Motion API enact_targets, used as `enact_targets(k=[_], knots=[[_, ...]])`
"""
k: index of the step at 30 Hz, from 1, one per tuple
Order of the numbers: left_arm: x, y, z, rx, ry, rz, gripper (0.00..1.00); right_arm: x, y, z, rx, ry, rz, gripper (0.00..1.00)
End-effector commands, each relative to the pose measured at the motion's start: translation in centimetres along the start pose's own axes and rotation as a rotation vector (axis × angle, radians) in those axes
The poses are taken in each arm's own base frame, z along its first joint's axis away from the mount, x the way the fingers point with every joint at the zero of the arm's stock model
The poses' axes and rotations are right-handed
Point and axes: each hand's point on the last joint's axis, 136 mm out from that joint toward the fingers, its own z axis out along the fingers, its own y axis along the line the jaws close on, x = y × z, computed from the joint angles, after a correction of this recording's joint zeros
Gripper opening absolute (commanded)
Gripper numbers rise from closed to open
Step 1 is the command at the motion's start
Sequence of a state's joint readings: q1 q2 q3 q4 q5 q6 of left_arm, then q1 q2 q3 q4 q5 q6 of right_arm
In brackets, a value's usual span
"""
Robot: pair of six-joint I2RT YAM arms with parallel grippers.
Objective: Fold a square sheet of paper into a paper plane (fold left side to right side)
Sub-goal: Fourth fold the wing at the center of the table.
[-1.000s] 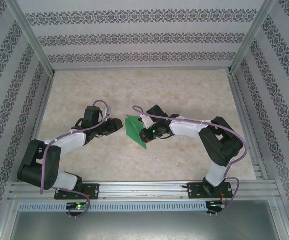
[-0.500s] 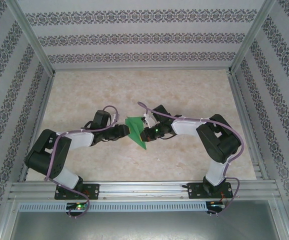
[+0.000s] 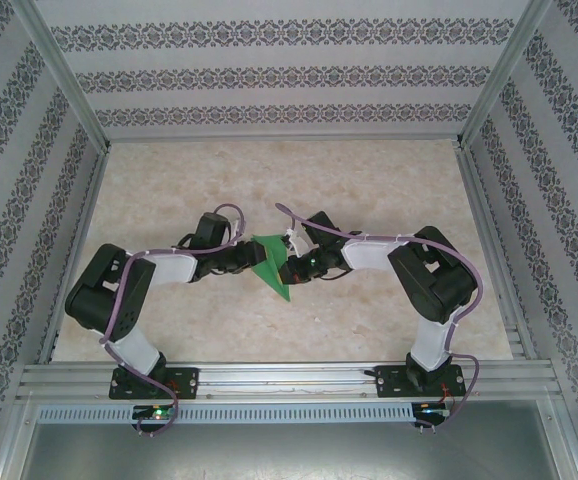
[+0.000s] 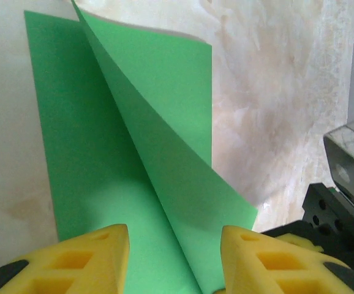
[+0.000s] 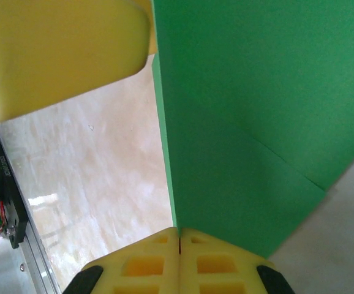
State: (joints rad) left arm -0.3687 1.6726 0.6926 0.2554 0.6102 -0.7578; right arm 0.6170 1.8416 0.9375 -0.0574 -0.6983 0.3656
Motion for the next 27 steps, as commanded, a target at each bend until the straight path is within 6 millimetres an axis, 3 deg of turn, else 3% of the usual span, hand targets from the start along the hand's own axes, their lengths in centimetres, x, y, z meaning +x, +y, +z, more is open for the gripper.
enact_targets(k=[1, 22, 27], knots=[[-0.6, -0.8, 0.7, 0.001, -0.018, 0.009, 0.43, 0.3, -0.2, 0.2, -0.027, 0.005, 0.015, 0.0], [0.3, 2.9, 2.0, -0.189, 0.044, -0.065, 0.42, 0.3, -0.4, 0.4, -0.044, 0.006, 0.026, 0.0], [0.7, 3.5, 2.2, -0.212, 0.053, -0.072, 0.42, -0.1, 0.0, -0.1, -0.053, -0.008, 0.023, 0.07]])
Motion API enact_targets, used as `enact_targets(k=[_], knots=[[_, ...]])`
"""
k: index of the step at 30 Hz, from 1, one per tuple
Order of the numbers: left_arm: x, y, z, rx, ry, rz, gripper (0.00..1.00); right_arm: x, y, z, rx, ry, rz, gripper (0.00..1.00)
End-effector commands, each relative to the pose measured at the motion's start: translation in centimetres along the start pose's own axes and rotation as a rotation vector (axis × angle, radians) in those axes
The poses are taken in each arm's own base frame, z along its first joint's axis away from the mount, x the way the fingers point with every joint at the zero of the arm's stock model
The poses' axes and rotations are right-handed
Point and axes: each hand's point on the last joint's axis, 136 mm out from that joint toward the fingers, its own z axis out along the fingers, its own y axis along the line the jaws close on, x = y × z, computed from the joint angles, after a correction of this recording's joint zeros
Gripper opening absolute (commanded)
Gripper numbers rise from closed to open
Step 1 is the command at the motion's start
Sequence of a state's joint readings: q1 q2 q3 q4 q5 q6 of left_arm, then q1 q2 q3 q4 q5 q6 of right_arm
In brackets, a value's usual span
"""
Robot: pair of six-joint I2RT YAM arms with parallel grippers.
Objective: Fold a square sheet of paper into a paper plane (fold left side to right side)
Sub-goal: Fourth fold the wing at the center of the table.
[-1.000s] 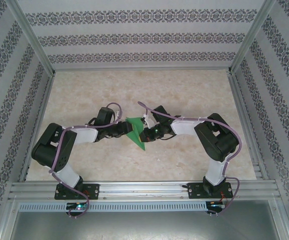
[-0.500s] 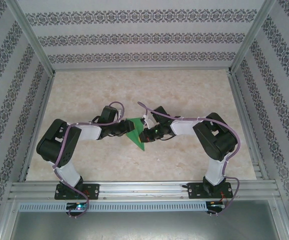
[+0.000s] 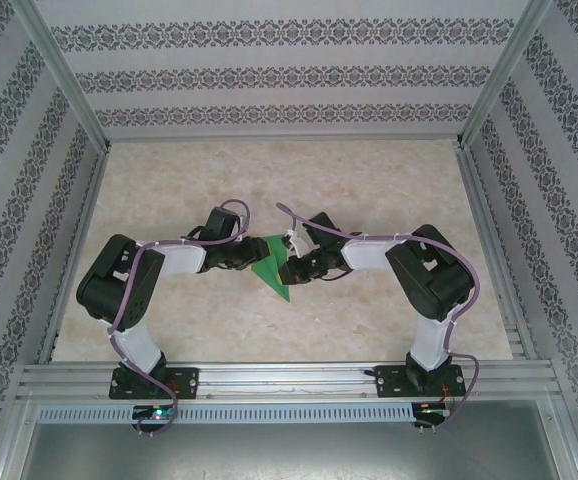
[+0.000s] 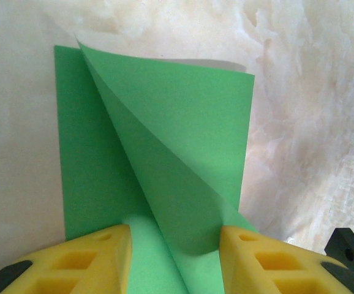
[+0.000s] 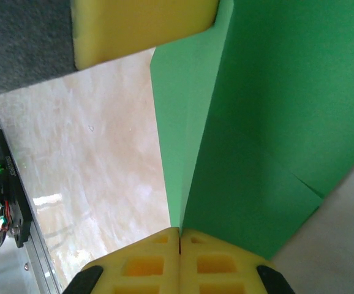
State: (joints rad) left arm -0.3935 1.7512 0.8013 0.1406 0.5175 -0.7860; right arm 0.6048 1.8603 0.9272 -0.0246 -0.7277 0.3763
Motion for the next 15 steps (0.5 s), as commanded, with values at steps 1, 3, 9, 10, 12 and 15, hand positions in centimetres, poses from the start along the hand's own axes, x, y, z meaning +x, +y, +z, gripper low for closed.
enact_targets(k=[1, 3, 9, 10, 12, 15], knots=[[1.6, 2.4, 0.9, -0.101, 0.046, -0.017, 0.42, -0.3, 0.5, -0.5, -0.031, -0.014, 0.005, 0.1], [1.6, 2.5, 0.9, -0.103, 0.046, -0.016, 0.42, -0.7, 1.1, -1.1, -0.041, -0.03, -0.005, 0.16], [1.6, 2.4, 1.1, -0.104, 0.048, -0.015, 0.42, -2.2, 2.0, -3.0, -0.089, -0.082, -0.002, 0.31], [1.6, 2.4, 1.0, -0.104, 0.048, -0.015, 0.42, -2.4, 1.9, -3.2, -0.096, -0.089, 0.004, 0.33], [1.6, 2.3, 1.0, -0.103, 0.047, -0.012, 0.42, -2.9, 1.5, -3.2, -0.105, -0.095, 0.018, 0.35], [1.6, 2.3, 0.9, -0.103, 0.046, -0.011, 0.42, -3.6, 1.6, -2.9, -0.123, -0.095, 0.025, 0.37]])
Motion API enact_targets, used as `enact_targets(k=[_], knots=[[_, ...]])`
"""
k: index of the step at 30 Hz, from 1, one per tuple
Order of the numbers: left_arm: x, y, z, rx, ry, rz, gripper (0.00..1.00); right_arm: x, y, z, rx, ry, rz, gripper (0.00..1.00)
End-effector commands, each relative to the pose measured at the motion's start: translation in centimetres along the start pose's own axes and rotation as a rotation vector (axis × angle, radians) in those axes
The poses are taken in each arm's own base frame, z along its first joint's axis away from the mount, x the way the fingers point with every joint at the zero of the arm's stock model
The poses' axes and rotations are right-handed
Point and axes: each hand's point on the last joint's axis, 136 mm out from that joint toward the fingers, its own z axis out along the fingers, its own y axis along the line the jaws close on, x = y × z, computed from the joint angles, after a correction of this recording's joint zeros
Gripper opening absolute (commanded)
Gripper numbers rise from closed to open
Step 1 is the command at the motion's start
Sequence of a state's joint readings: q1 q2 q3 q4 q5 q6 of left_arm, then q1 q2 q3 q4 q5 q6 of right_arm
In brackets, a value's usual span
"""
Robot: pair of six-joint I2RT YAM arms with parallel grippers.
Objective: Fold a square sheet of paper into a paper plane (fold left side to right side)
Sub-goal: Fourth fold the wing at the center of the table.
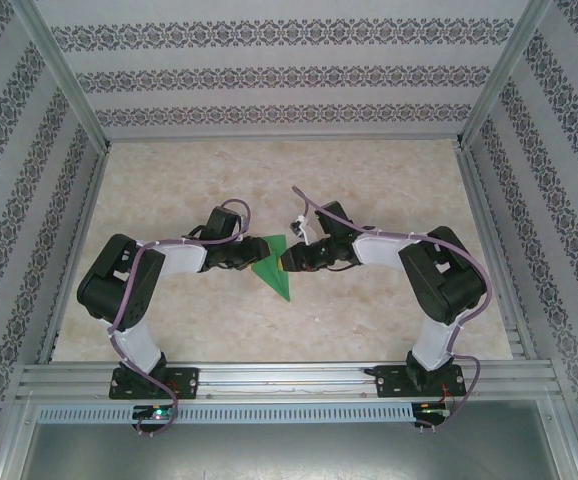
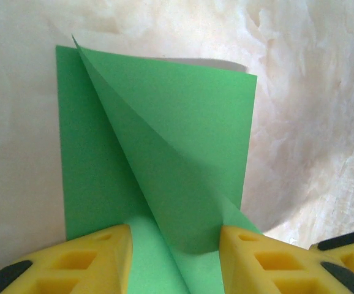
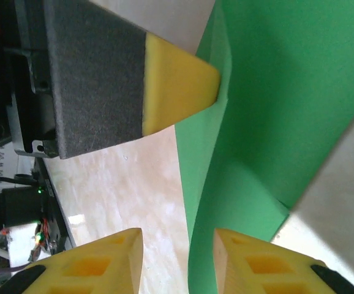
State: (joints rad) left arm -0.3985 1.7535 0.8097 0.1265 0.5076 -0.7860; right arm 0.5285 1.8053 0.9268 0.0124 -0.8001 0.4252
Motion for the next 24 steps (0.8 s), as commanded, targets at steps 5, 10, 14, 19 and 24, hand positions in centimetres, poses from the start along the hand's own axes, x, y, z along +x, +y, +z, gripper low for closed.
enact_targets(k=[5, 10, 14, 19, 24], knots=[[1.5, 2.2, 0.8, -0.092, 0.041, -0.01, 0.42, -2.1, 0.6, 0.9, -0.058, -0.012, 0.006, 0.38], [1.6, 2.2, 0.7, -0.094, 0.041, -0.008, 0.42, -2.5, 0.2, 1.7, -0.062, -0.002, 0.012, 0.38], [1.5, 2.2, 0.7, -0.096, 0.039, -0.007, 0.42, -2.6, -0.1, 2.2, -0.057, 0.002, 0.016, 0.36], [1.6, 2.2, 0.6, -0.096, 0.043, -0.005, 0.42, -2.4, -0.8, 2.6, -0.041, 0.01, 0.027, 0.28], [1.6, 2.2, 0.6, -0.098, 0.042, -0.002, 0.42, -2.2, -1.2, 2.7, -0.027, 0.013, 0.03, 0.17]])
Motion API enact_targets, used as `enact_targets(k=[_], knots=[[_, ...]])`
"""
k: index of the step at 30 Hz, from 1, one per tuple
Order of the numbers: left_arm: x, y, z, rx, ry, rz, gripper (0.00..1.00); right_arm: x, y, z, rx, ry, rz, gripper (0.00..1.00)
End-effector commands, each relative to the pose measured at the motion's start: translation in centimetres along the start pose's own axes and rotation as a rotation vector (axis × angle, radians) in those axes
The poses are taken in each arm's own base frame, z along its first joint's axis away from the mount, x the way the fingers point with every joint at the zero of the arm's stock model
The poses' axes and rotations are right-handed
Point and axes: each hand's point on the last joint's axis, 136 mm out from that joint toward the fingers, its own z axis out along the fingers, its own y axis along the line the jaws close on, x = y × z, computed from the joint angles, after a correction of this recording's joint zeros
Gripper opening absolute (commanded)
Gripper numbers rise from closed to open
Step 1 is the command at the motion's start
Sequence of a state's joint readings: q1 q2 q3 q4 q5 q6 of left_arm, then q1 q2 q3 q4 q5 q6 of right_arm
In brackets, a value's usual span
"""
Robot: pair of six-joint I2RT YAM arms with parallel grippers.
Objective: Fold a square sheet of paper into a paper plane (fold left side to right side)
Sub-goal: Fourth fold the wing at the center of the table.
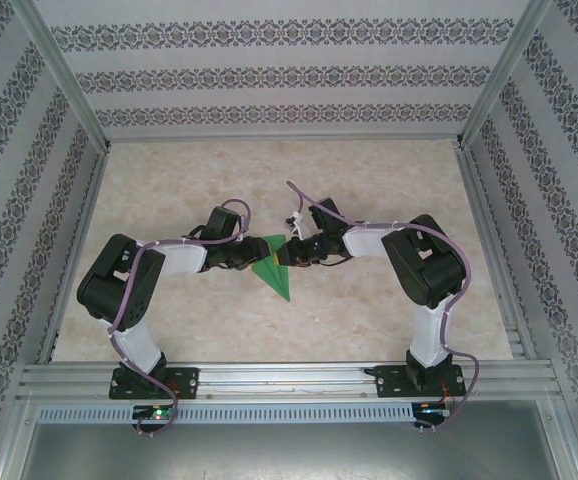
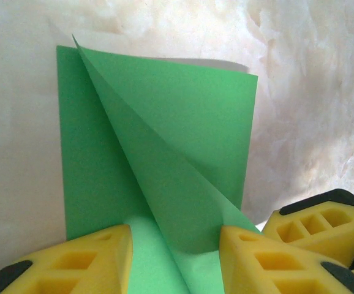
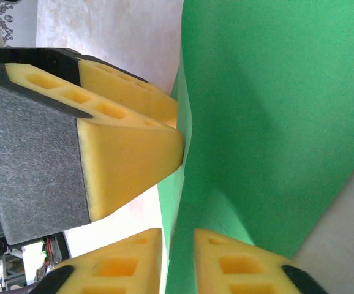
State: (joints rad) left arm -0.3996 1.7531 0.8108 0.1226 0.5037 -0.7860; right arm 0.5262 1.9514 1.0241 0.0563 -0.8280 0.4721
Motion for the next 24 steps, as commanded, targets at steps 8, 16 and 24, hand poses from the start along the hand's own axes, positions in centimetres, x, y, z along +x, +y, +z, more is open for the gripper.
enact_targets(k=[8, 16, 24], knots=[[1.6, 2.1, 0.5, -0.096, 0.043, -0.001, 0.42, -0.4, -0.7, -0.1, 0.054, -0.005, -0.024, 0.02], [1.5, 2.1, 0.4, -0.1, 0.041, 0.002, 0.42, -0.3, -1.8, -0.4, 0.108, -0.007, -0.02, 0.0], [1.5, 2.1, 0.4, -0.103, 0.041, 0.005, 0.42, -0.3, -2.8, -0.7, 0.16, -0.01, -0.008, 0.0]])
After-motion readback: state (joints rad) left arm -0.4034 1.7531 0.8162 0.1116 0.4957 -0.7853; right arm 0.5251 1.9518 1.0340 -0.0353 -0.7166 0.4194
